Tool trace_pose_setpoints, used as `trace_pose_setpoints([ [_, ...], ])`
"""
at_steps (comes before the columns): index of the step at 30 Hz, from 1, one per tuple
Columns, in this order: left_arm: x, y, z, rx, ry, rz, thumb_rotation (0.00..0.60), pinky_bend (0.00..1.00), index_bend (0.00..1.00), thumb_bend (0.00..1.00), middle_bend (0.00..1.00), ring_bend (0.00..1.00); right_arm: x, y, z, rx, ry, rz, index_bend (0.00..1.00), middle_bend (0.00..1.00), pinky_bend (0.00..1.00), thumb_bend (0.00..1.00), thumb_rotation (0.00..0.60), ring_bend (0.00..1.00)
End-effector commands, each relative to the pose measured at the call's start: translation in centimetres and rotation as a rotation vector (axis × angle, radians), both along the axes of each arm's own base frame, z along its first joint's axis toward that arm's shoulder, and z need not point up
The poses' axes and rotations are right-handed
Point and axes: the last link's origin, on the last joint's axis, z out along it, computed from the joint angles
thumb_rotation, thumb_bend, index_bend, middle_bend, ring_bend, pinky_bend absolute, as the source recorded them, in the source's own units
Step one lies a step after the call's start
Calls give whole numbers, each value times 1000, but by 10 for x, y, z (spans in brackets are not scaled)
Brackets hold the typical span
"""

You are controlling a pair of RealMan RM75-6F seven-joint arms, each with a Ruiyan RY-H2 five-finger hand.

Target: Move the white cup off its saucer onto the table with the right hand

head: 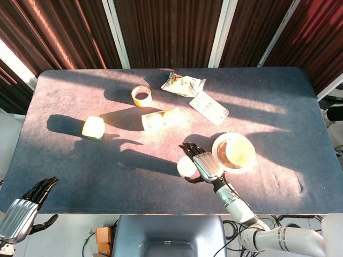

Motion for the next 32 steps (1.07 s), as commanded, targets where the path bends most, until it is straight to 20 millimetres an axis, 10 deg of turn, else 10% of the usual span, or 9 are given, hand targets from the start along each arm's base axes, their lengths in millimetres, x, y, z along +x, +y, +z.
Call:
trace_pose_setpoints([
  [1,0,0,0,0,0,0,600,373,0,224,85,107,-1,3,14,-21,-30,12,0,0,105,65,600,0],
  [8,0,0,1,7,-3,1,600,372,0,224,85,107,-35,30,78,-97,52,-5,0,0,92,57,600,0],
  [15,1,0,0,12,5,-3,600,373,0,223,85,107,-111,95,152,-237,148,-181,0,0,95,57,600,0],
  [23,4,1,-6,23,38,-7,600,372,0,223,85,108,-178,130,170,-365,213,-317,0,0,112,57,600,0],
  [32,5,0,-7,27,44,-10,600,373,0,224,86,110,-176,141,172,-385,310,-301,0,0,113,57,600,0],
])
